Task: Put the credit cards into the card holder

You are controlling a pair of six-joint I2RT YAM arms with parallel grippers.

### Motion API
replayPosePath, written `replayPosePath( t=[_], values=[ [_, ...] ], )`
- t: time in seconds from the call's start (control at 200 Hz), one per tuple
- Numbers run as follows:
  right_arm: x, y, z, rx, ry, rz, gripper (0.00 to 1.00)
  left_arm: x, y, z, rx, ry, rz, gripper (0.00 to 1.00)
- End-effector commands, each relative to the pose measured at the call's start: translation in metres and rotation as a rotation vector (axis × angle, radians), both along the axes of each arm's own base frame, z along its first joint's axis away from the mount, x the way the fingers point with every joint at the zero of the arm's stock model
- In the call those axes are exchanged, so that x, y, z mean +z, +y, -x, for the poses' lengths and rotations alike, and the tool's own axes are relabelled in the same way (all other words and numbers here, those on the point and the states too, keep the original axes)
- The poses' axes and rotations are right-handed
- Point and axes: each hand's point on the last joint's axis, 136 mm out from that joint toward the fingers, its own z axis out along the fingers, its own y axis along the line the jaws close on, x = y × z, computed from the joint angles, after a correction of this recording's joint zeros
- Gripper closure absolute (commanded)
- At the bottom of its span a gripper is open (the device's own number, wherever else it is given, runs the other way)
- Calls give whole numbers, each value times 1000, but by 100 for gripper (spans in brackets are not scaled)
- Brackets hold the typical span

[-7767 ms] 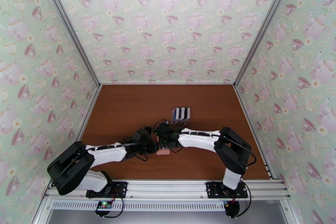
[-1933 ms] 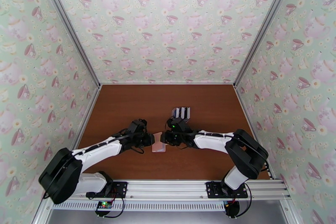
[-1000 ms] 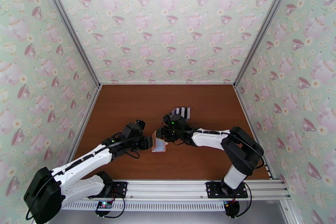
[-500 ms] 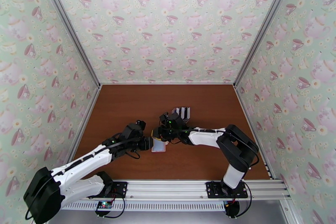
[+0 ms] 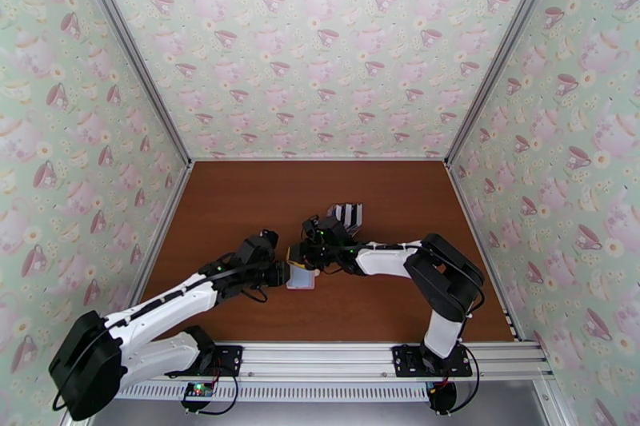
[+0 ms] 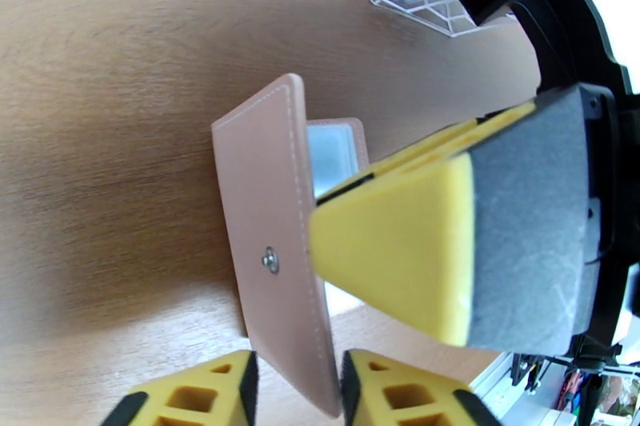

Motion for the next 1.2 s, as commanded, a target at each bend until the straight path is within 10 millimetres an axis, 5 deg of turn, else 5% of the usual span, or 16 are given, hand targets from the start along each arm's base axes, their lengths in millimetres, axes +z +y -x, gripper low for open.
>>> replayPosePath(
  t=[0.0,0.486,1.197],
  values=[
    [-2,0,3,-2,-5,3,73,-9,9,2,21,-20,-26,78],
    [-20,7,5,0,11,3,77,-23,14,3,78,-45,68,89],
    [-40,6,4,-15,19,25,77,-41,-15,2,62,5,246,89]
  ],
)
